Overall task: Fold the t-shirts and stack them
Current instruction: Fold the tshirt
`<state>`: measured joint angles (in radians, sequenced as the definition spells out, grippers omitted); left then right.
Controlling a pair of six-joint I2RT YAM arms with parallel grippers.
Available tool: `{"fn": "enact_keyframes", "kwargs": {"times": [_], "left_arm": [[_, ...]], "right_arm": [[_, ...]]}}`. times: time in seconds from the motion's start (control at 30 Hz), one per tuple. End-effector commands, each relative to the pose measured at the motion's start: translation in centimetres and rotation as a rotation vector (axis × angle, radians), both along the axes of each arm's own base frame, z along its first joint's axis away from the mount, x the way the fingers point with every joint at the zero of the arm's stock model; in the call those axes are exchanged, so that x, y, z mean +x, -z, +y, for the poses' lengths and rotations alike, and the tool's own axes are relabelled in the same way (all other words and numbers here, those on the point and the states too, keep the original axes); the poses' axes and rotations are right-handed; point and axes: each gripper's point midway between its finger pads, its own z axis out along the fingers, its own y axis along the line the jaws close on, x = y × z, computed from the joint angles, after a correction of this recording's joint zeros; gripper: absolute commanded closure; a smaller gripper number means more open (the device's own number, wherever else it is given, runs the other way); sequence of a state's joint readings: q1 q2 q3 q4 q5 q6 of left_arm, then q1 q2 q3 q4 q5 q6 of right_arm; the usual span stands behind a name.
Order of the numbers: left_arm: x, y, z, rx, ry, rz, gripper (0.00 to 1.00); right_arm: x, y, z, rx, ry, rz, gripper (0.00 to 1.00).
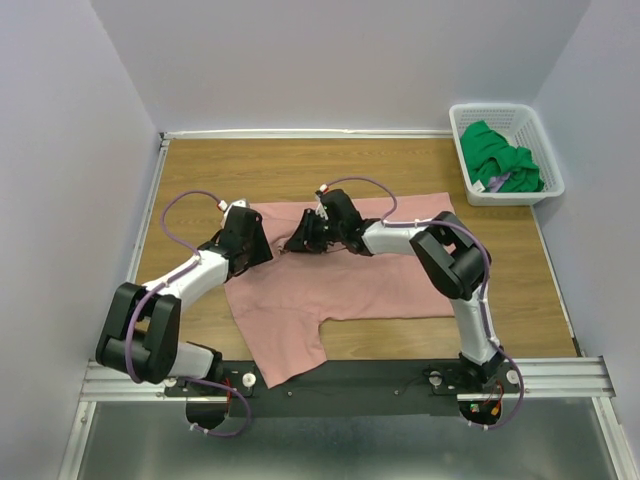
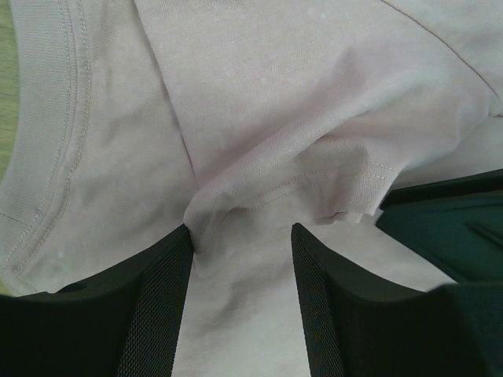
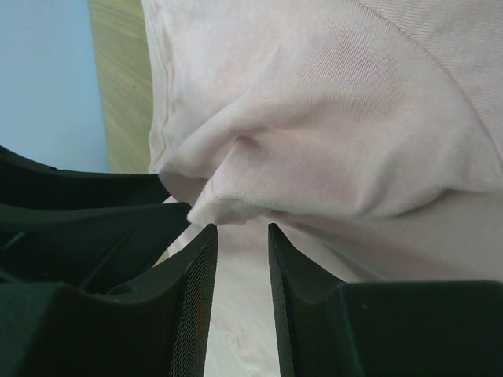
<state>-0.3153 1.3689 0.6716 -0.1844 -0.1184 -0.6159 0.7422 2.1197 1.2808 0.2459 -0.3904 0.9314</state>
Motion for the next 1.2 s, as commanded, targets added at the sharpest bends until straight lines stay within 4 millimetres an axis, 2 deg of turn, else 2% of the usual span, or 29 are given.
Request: {"fn": "enact_keyframes", "kwargs": {"times": [0.0,0.3,0.6,0.97,1.17], "left_arm": [[0.3,0.4,0.2,-0.009,-0.023,-0.001,0.39],[0.5,0.8,0.3,-0.005,-0.029,0.009,0.41],[0.5,0.8,0.4,-0.006,-0.030,0.008,0.41],[0.6,0.8,0.9,-0.005,-0.046,0.011,0.41],[0.6,0.9,0.6,-0.009,-0.037,0.014,0.41]], "right_arm": [[0.3,0.6,1.3,0.002,-0.022,-0.026,0.60],[1.5,0.7,1.8,-0.121,-0.054,-0.175,0.57],[1.5,2.0,2.6,-0.261,-0.126,-0.287,0.53],[2.2,3.4,1.1,-0.416,-0.136,-0.385,0.49],[2.5,3.0,1.0,-0.423,-0.123,-0.395,0.49]]}}
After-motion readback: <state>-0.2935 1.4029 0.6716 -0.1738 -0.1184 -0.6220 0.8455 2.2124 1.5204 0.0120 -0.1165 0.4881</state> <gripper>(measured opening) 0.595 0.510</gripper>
